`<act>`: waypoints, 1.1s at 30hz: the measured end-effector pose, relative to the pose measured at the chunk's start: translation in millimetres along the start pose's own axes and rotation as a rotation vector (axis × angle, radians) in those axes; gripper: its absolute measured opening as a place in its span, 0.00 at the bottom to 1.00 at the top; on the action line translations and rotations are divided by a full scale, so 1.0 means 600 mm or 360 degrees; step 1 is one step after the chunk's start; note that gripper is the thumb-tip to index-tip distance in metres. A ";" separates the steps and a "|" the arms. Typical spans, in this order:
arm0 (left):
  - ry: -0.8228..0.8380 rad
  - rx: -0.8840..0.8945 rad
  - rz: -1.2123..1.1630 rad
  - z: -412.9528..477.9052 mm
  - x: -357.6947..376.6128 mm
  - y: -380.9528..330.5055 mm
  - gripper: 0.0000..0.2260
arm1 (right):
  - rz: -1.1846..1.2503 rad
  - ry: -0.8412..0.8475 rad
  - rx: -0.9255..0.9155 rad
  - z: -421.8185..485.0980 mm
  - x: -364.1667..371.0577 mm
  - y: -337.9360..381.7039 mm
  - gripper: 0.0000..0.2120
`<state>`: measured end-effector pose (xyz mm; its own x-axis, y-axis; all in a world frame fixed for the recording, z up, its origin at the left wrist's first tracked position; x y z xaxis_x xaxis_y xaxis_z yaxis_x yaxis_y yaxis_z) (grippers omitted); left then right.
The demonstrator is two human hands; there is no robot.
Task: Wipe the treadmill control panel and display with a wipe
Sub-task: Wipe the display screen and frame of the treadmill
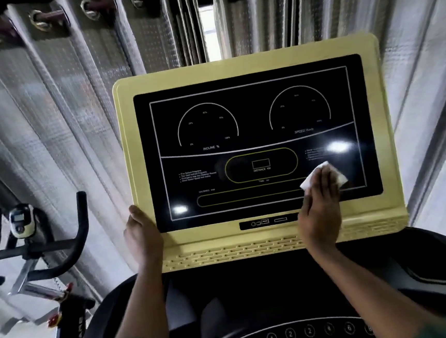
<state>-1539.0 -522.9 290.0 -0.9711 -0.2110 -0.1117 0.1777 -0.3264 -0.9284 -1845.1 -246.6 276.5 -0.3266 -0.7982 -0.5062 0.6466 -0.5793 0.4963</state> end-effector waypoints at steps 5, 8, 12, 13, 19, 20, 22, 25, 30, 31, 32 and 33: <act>-0.0001 0.0058 0.0028 0.002 0.000 0.001 0.35 | -0.0037 0.0124 -0.0235 -0.011 0.005 0.005 0.24; -0.0003 0.0074 0.0072 0.001 -0.002 0.002 0.34 | -0.0083 0.0003 -0.0052 0.092 -0.013 -0.014 0.23; -0.0001 0.0062 0.0065 0.004 -0.004 0.003 0.32 | -0.0038 -0.0062 0.0189 0.065 -0.004 0.021 0.24; 0.0012 0.0066 0.0062 0.003 -0.003 0.004 0.32 | -0.0020 -0.0056 0.0099 0.027 0.002 0.041 0.24; 0.0036 0.0094 0.0063 0.002 -0.005 0.004 0.30 | -0.0026 0.0189 -0.0411 -0.055 0.022 0.068 0.24; 0.0050 0.0097 0.0050 0.003 -0.004 0.004 0.30 | -0.0046 0.0169 -0.0372 -0.025 0.018 0.062 0.24; 0.0071 0.0114 0.0019 0.002 -0.002 0.004 0.31 | -0.0050 0.0100 -0.0182 0.047 0.011 0.048 0.24; 0.0054 0.0120 -0.0011 0.004 -0.004 0.006 0.30 | -0.0023 0.0014 0.0042 0.084 0.010 0.052 0.24; 0.0097 0.0078 -0.0057 0.009 0.002 0.016 0.30 | -0.0004 0.0128 -0.0422 -0.100 0.037 0.106 0.25; 0.0102 0.0075 -0.0062 0.009 0.002 0.017 0.30 | 0.0002 0.0178 -0.0521 -0.115 0.039 0.106 0.25; 0.0104 0.0080 -0.0065 0.010 0.002 0.017 0.30 | 0.0002 0.0207 -0.0583 -0.107 0.038 0.103 0.25; 0.0107 0.0089 -0.0061 0.009 0.002 0.018 0.29 | -0.0013 0.0208 -0.0598 -0.086 0.035 0.096 0.25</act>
<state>-1537.6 -531.9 282.0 -0.9855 -0.1357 -0.1017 0.1469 -0.3841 -0.9115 -1778.8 -288.1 258.1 -0.2583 -0.7520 -0.6064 0.8593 -0.4657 0.2116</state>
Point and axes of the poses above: each hand's wrist, its own z-axis towards the middle knuckle, its own x-axis out of the palm, y = z × x, the point moved 6 cm from there along z, towards the middle knuckle, and after that the axes turned 12 degrees about -z, right-handed, at the moved point
